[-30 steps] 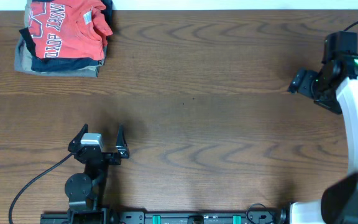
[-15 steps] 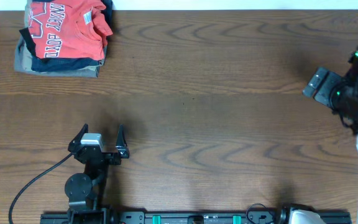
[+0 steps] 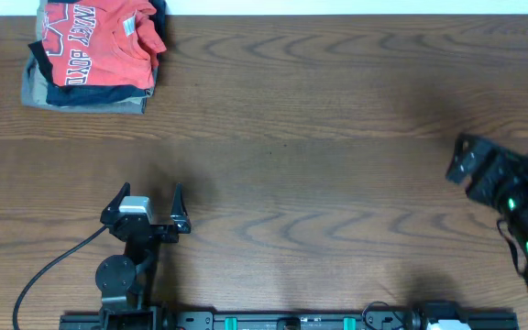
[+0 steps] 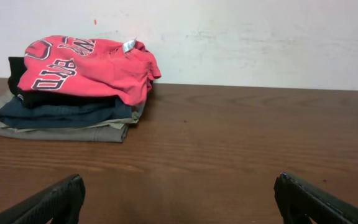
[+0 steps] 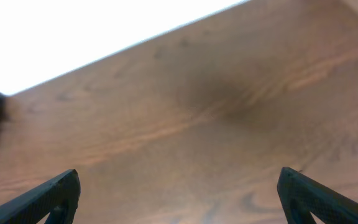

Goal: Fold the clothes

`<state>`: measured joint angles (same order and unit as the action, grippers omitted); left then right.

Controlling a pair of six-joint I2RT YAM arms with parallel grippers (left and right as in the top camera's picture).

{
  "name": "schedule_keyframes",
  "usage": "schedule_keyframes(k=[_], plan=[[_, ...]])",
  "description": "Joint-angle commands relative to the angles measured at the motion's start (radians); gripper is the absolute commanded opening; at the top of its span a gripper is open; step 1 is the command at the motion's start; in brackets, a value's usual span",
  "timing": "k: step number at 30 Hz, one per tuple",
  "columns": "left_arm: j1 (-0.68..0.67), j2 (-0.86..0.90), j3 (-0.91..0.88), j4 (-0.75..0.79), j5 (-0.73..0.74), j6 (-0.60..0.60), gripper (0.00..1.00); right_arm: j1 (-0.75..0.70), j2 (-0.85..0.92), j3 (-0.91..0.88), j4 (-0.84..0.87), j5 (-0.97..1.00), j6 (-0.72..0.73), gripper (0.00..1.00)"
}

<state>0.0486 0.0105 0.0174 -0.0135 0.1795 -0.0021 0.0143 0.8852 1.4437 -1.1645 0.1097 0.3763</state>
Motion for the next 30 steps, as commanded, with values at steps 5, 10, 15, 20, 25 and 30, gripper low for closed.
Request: schedule_keyframes(k=[5, 10, 15, 20, 25, 30], plan=[[-0.004, -0.006, -0.013, -0.039, 0.011, 0.009, 0.98, 0.045, -0.224, -0.249, 0.132, -0.005, -0.019, 0.99], [-0.004, -0.006, -0.013, -0.039, 0.011, 0.009, 0.98, 0.089, -0.428, -0.589, 0.393, -0.053, -0.048, 0.99], [-0.004, -0.006, -0.013, -0.039, 0.011, 0.009, 0.98, 0.102, -0.647, -0.936, 0.697, -0.165, -0.169, 0.99], [-0.004, -0.006, -0.013, -0.039, 0.011, 0.009, 0.98, 0.101, -0.803, -1.157, 0.850, -0.179, -0.172, 0.99], [-0.004, -0.006, -0.013, -0.039, 0.011, 0.009, 0.98, 0.095, -0.882, -1.292, 0.972, -0.182, -0.201, 0.99], [-0.004, -0.006, -0.013, -0.039, 0.011, 0.009, 0.98, 0.069, -0.880, -1.385, 1.099, -0.182, -0.237, 0.99]])
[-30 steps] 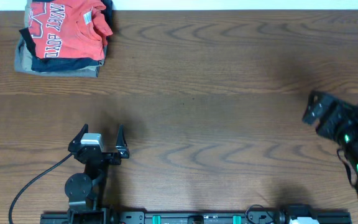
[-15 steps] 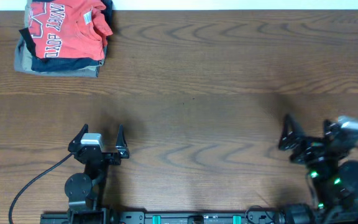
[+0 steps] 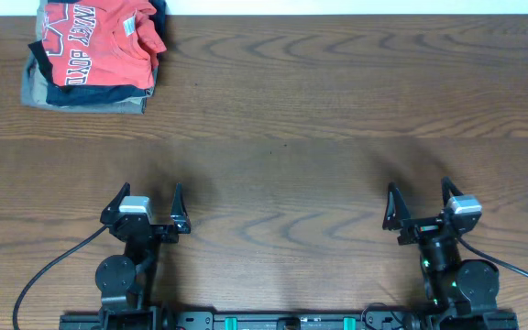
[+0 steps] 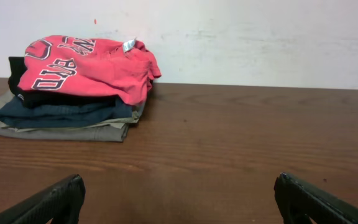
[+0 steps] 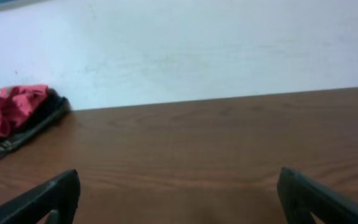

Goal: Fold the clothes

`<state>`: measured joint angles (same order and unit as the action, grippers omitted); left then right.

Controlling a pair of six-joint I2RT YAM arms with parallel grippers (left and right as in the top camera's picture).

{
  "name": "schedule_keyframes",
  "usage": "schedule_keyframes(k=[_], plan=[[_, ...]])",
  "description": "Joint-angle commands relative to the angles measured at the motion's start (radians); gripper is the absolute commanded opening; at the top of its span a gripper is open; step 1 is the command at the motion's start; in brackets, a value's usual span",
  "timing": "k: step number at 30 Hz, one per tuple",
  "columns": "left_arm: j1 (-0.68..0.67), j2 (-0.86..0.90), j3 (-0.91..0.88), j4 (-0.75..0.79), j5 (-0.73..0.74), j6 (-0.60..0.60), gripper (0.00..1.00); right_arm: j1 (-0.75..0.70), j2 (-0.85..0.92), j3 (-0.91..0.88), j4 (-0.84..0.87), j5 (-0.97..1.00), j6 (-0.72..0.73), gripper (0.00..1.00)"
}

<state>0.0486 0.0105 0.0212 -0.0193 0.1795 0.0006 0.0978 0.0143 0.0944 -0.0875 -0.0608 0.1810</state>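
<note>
A stack of folded clothes (image 3: 94,57) lies at the table's far left corner: a red printed T-shirt (image 4: 86,62) on top, dark navy garments and a khaki piece below; its edge also shows in the right wrist view as folded clothes (image 5: 17,118). My left gripper (image 3: 147,209) sits open near the front edge, left of centre, with nothing between its fingers. My right gripper (image 3: 422,205) sits open near the front edge at the right, also holding nothing.
The brown wooden table (image 3: 319,119) spreads between the stack and the grippers. A white wall (image 4: 247,37) stands behind the far edge. The arm bases and a rail (image 3: 291,319) run along the front edge.
My right arm was at the table's right edge, its wrist camera angled down at the wood. Now it rests at the front right, level and facing the wall. The left arm and the stack are unchanged.
</note>
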Motion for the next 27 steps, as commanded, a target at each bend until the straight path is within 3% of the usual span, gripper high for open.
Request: schedule_keyframes(k=[1, 17, 27], plan=[[-0.004, -0.006, -0.017, -0.033, 0.011, 0.006, 0.98, -0.023, -0.010, -0.052, 0.040, -0.012, -0.042, 0.99], [-0.004, -0.006, -0.017, -0.033, 0.011, 0.006, 0.98, -0.187, -0.010, -0.089, 0.021, -0.040, -0.078, 0.99], [-0.004, -0.006, -0.017, -0.033, 0.011, 0.006, 0.98, -0.192, -0.009, -0.089, 0.021, -0.041, -0.078, 0.99]])
